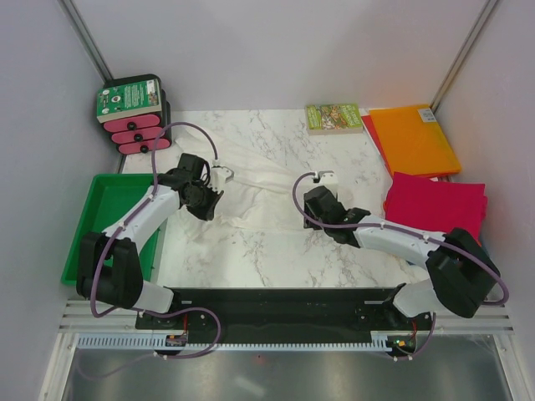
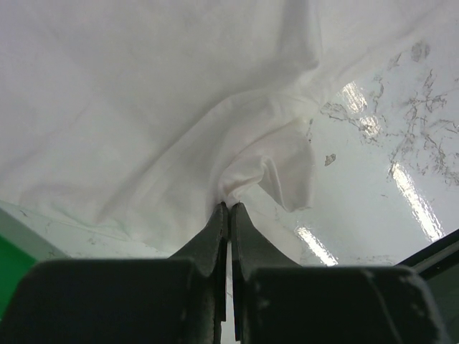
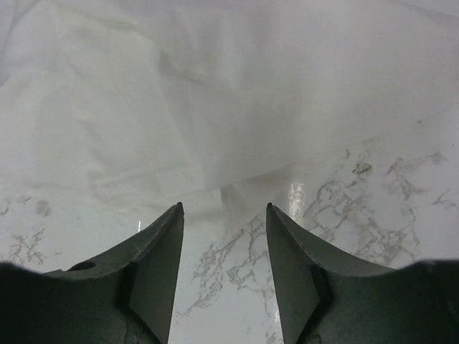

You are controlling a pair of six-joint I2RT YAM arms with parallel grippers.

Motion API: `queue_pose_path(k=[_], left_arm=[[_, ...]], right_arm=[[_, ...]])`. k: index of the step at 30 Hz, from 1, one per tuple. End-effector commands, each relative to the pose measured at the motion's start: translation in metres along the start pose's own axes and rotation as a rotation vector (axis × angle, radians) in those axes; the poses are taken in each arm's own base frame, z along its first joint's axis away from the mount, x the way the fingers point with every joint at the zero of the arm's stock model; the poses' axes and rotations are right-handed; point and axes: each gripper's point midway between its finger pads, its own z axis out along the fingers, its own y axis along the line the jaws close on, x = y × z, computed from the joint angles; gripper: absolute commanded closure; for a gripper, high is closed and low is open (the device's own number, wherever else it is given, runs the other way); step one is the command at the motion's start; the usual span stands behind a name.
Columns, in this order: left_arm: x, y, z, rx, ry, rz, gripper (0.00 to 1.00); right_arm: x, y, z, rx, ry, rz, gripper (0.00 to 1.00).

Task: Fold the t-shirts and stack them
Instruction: Flatten out the tshirt

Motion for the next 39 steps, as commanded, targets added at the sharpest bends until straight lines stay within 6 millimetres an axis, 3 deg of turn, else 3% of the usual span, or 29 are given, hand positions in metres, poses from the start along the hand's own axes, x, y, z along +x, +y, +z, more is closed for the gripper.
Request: queue_pose_path(k=[1,11,15,16,18,19,22,24,26,29,30,32,33,35,36,37,39], left_arm=[[-0.01,-0.004,-0.001,0.017,-0.042,-0.036,0.98],[-0.001,-0.004,-0.006,-0.004,-0.046,-0.026,0.98],[0.002,-0.005,-0.007,-0.006,-0.048,-0.022,0.98],[0.003,-0.005,-0.007,-0.008,-0.046,-0.023,0.98],[0.005,-0.004,-0.008,-0.014,-0.049,-0.025,0.98],[0.005,-0.003,-0.01,-0.021,-0.052,-0.025,0.98],[0.002,0.005,-0.019,-0.061,-0.081,-0.035,0.98],[-0.007,0.017,-0.033,-0.1,-0.127,-0.058,0.98],[-0.028,0.029,-0.064,-0.152,-0.219,-0.062,0.98],[-0.058,0.048,-0.118,-0.223,-0.355,-0.092,0.98],[-0.062,0.058,-0.132,-0.252,-0.385,-0.115,0.98],[-0.075,0.065,-0.163,-0.285,-0.458,-0.125,0.98],[-0.076,0.068,-0.17,-0.29,-0.473,-0.132,0.98],[-0.067,0.073,-0.172,-0.305,-0.467,-0.156,0.98],[-0.062,0.07,-0.167,-0.29,-0.455,-0.157,0.98],[-0.05,0.065,-0.153,-0.265,-0.42,-0.168,0.98],[-0.037,0.059,-0.142,-0.244,-0.395,-0.161,0.98]], right_arm=[[-0.012,0.027,0.006,-0.071,-0.008,-0.016,0.42],[0.017,0.014,0.029,0.008,0.052,-0.048,0.42],[0.021,0.012,0.042,0.047,0.061,-0.053,0.49],[0.023,0.011,0.043,0.058,0.069,-0.059,0.53],[0.019,0.009,0.046,0.09,0.059,-0.059,0.74],[0.013,0.005,0.047,0.119,0.043,-0.053,0.99],[-0.028,0.009,0.034,0.134,-0.041,-0.043,1.0],[-0.081,0.019,0.004,0.095,-0.162,-0.007,1.0],[-0.136,0.024,-0.03,0.081,-0.294,0.04,1.0],[-0.208,0.02,-0.099,0.055,-0.473,0.101,1.0],[-0.219,0.014,-0.119,0.056,-0.505,0.115,1.0],[-0.232,0.005,-0.14,0.068,-0.541,0.138,1.0],[-0.229,0.0,-0.148,0.064,-0.536,0.139,1.0],[-0.201,-0.003,-0.137,0.053,-0.473,0.135,1.0],[-0.187,-0.009,-0.136,0.056,-0.449,0.14,1.0],[-0.157,-0.018,-0.12,0.077,-0.391,0.121,1.0],[-0.13,-0.023,-0.117,0.05,-0.356,0.168,1.0]])
